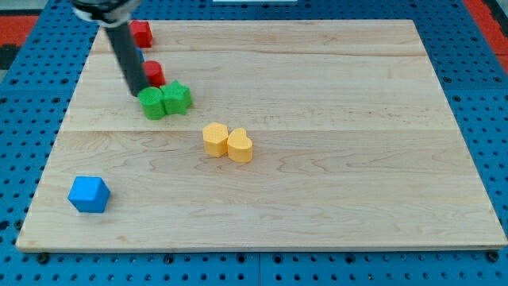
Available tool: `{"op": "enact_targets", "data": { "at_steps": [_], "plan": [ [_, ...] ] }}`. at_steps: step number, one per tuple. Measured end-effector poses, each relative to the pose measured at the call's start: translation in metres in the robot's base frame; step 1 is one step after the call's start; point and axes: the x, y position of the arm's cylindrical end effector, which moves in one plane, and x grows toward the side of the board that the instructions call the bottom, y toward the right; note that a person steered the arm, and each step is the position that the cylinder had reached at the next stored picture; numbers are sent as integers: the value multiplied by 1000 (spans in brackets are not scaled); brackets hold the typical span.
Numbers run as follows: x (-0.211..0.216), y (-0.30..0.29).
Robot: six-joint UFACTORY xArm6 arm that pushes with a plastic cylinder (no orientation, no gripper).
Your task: Drag the green blocks diagonally to the top left of the yellow blocks
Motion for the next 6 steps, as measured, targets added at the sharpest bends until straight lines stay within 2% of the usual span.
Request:
{"op": "enact_targets", "data": {
  "at_steps": [2,6],
  "plan": [
    [-2,-34],
    [31,23]
  ]
}}
